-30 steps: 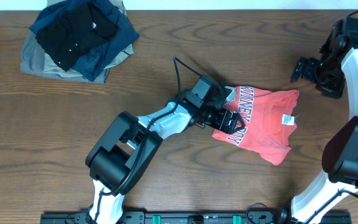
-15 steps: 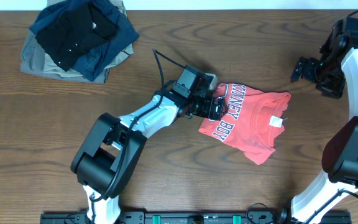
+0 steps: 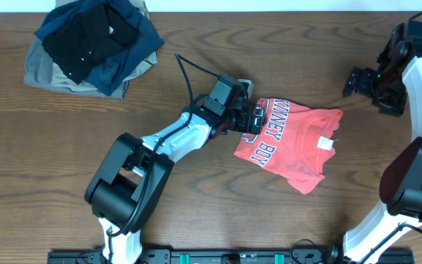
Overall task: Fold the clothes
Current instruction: 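Grasp the folded red shirt's left side with the left gripper, then carry the folded red shirt toward the clothes stack at top left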
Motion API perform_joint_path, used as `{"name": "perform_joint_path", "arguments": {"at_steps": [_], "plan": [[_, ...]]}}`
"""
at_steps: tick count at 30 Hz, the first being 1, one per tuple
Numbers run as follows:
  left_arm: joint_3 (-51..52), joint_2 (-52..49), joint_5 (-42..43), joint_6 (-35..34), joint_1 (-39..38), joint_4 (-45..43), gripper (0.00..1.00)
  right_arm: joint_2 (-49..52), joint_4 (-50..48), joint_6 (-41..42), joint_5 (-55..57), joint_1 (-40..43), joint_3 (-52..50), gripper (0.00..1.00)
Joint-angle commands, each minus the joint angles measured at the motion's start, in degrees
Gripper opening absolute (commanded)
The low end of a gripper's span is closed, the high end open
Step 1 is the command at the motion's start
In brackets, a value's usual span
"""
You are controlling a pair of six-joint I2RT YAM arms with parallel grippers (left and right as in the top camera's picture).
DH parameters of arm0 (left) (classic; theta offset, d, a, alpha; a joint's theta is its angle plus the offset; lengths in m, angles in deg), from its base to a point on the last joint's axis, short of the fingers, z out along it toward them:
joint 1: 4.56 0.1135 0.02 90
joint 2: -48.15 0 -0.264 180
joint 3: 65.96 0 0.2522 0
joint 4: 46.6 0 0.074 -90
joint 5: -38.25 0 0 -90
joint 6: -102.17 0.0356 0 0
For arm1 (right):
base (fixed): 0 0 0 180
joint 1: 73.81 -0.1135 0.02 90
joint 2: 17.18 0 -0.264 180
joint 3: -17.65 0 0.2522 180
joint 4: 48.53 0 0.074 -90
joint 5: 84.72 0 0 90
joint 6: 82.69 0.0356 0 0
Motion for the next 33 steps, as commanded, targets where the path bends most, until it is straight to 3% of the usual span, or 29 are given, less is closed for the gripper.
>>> {"name": "perform_joint_path", "arguments": {"at_steps": [1,11,13,15,17,19,23,31,33], "plan": [[0.26,-2.91,3.19,-0.13,0.13,-0.85,0.98,-0.26,0.07,0.9,-0.2,-0.22,-0.04,0.99],[0.28,-4.17,4.17,-0.11,-4.0,-1.03,0.99,-0.26,0.09,0.9,-0.2,-0.28,-0.04,0.99],[0.28,-4.28,2.38,-0.11,-5.2,-0.92,0.88,-0.26,0.09,0.9,-0.17,-0.26,-0.04,0.99],[0.28,-4.39,-0.59,-0.11,-6.12,-0.68,0.67,-0.26,0.09,0.9,-0.2,-0.22,-0.04,0.99],[0.28,-4.39,-1.88,-0.13,-6.49,-0.63,0.54,-0.26,0.09,0.9,-0.2,-0.22,-0.04,0.99],[0.28,-4.39,-1.86,-0.39,-6.49,-0.9,0.49,-0.26,0.07,0.9,-0.2,-0.22,-0.04,0.99],[0.28,-4.39,-1.88,-0.44,-6.47,-0.92,0.48,-0.26,0.09,0.9,-0.2,-0.22,-0.04,0.99],[-0.59,-4.35,-3.82,8.66,-2.03,5.81,0.22,-0.26,0.09,0.9,-0.2,-0.26,-0.04,0.99],[-1.6,-4.35,-3.8,11.69,0.83,9.38,0.07,-0.26,0.09,0.9,-0.2,-0.26,-0.04,0.99]]}}
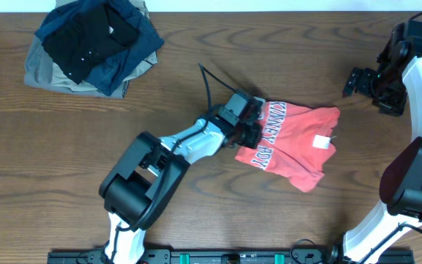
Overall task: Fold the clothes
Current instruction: 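Carry the folded red shirt toward the clothes stack at top left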
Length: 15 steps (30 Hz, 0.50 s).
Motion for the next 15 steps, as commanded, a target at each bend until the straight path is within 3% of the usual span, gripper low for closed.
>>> {"name": "perform_joint_path", "arguments": {"at_steps": [1,15], "plan": [[-1.4,-1.03,-3.37,7.85,6.19,4.87,0.06,-0.26,0.04,0.9,-0.22,-0.26,-0.04,0.99],[-8.28,-1.03,-5.95,21.27,25.83,6.54,0.06,-0.26,0.07,0.9,-0.22,-0.57,-0.04,0.99]]}}
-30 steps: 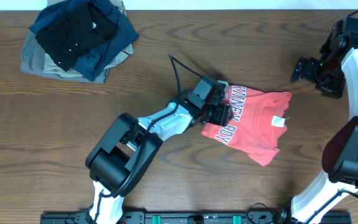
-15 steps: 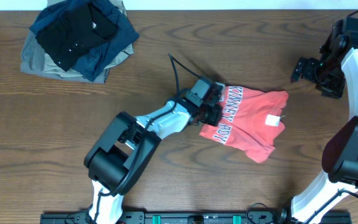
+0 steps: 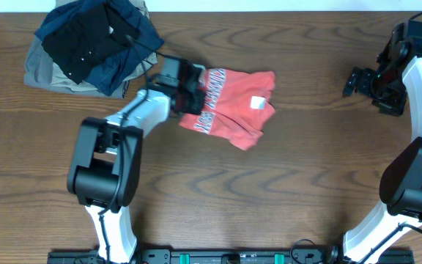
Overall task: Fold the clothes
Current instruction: 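Carry the folded red shirt toward the clothes stack at top left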
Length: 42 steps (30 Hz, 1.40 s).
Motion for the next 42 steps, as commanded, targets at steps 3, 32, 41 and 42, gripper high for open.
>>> {"name": "perform_joint_path", "arguments": {"at_steps": [3,32,41,42], "plan": [[-5.88,-0.96,-3.82,6.19,5.6,0.02,0.06,-0.26,0.04,0.87,-0.2,-0.57,-0.04,0.99],[-24.48,-0.96,-35.17,9.18,13.33,-15.96,0.06,-0.26,0.04,0.87,-0.2,-0.57,-0.04,0.99],[-24.46,-0.96,-39.69,9.07,14.27,-16.76,0.06,-0.26,0.02,0.87,-0.2,-0.57,-0.04,0.99],[-24.46,-0.96,-39.85,8.7,14.56,-16.52,0.06,-0.26,0.04,0.87,-0.2,-0.57,-0.04,0.99]]}}
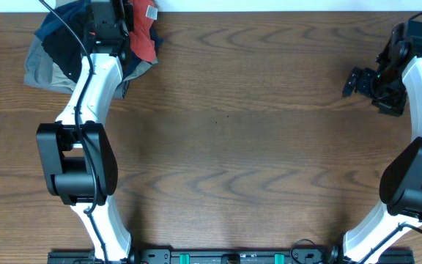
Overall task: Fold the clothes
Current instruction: 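Carry the folded red shirt toward the clothes stack at top left, then lower the red shirt onto the stack and open the left gripper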
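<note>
The red T-shirt [144,35], bunched up with its white label showing, is at the table's far left edge, over the right side of the pile of dark clothes [64,44]. My left gripper [127,18] is stretched out over that pile and shut on the shirt's left side. The part of the shirt in the jaws is hidden by the wrist. My right gripper [354,81] rests at the far right of the table, away from any cloth; its jaws are too dark to read.
The pile holds a black shirt, a blue garment and a grey-tan one [39,73] beneath. The brown wooden table [255,147] stretches between the arms. The left arm's cable runs along its forearm.
My left gripper has moved with the red T-shirt from left of the table's middle up to the far left, onto the pile's right side. The right arm has not moved.
The red T-shirt lay folded right of the table's middle with my left gripper at its left edge. Then the gripper was shut on it, and the shirt was further left each time. Now it is bunched at the clothes pile.
</note>
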Motion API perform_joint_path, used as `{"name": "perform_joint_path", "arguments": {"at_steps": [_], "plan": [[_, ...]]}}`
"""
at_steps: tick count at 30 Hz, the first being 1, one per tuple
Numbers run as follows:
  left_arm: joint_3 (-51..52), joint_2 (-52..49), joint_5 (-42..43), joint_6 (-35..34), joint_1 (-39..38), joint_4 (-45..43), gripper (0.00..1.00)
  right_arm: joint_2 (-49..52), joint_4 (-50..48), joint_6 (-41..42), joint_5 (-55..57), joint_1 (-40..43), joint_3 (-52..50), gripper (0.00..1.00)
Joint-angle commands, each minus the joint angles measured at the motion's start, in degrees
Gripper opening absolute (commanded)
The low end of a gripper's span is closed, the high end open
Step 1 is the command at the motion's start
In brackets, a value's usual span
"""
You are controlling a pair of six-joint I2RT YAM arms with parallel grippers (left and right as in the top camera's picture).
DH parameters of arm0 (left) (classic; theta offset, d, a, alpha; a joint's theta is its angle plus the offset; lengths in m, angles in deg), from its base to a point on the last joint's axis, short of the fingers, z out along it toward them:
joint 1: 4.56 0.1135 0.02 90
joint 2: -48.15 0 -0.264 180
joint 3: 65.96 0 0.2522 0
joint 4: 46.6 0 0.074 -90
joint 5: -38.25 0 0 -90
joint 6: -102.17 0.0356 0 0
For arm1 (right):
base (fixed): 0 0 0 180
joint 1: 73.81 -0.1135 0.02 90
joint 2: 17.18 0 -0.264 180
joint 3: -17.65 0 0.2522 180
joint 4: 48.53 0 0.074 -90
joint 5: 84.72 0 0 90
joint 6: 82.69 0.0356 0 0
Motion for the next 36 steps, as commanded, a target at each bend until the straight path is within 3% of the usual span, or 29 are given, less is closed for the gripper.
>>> {"name": "perform_joint_path", "arguments": {"at_steps": [1,6,25,26,27,28,36], "plan": [[-1.79,-0.2,-3.48,-0.42,1.64,-0.15,0.06,-0.26,0.02,0.87,-0.2,-0.52,-0.04,0.99],[-1.79,-0.22,-3.45,-4.35,4.15,0.55,0.06,-0.26,0.04,0.87,-0.2,-0.52,-0.04,0.99],[-1.46,-3.91,-3.43,-5.31,13.64,4.68,0.07,-0.26,0.04,0.87,-0.2,-0.52,-0.04,0.99],[-1.46,-4.2,-3.41,-5.31,13.94,4.68,0.26,-0.26,0.04,0.87,-0.17,-0.52,-0.04,0.99],[-1.46,-4.42,-3.43,-5.31,14.23,4.72,0.51,-0.26,0.04,0.87,-0.2,-0.52,-0.04,0.99],[-1.46,-4.48,-3.43,-5.29,14.4,5.05,0.63,-0.26,0.04,0.87,-0.2,-0.52,-0.04,0.99],[-1.49,-1.14,-3.43,-5.07,14.25,5.27,0.64,-0.26,0.02,0.87,-0.2,-0.52,-0.04,0.99]]}}
